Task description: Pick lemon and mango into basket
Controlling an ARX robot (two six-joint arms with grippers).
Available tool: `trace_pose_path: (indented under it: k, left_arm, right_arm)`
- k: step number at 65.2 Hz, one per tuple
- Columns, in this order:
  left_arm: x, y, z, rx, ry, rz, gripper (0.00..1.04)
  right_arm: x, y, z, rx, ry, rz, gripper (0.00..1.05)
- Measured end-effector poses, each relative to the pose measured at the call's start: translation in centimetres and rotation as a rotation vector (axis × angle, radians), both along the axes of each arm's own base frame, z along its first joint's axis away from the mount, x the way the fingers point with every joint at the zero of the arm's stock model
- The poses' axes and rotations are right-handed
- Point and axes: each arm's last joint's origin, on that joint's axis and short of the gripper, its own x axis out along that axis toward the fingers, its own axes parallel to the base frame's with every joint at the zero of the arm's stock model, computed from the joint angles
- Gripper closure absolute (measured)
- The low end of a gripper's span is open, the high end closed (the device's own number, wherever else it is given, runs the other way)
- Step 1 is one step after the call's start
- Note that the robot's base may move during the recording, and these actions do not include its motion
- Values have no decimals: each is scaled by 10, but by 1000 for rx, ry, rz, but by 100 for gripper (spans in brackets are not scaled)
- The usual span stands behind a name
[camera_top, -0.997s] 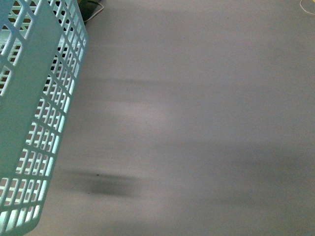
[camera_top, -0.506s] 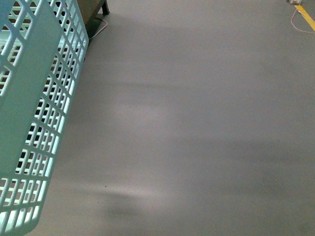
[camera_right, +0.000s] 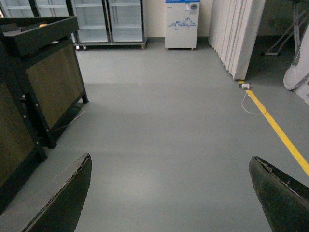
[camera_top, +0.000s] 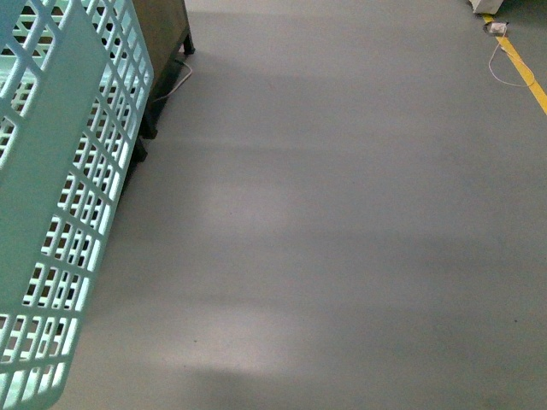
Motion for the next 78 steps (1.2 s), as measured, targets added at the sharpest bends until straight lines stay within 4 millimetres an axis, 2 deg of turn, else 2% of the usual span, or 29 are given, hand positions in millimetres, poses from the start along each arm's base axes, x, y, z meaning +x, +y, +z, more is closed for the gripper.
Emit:
trace_pose_path:
  k: [78]
  left_arm:
    - [0, -1, 1, -3, -6, -11, 91]
  right_arm:
    - [0, 0, 0, 0, 0, -4, 9]
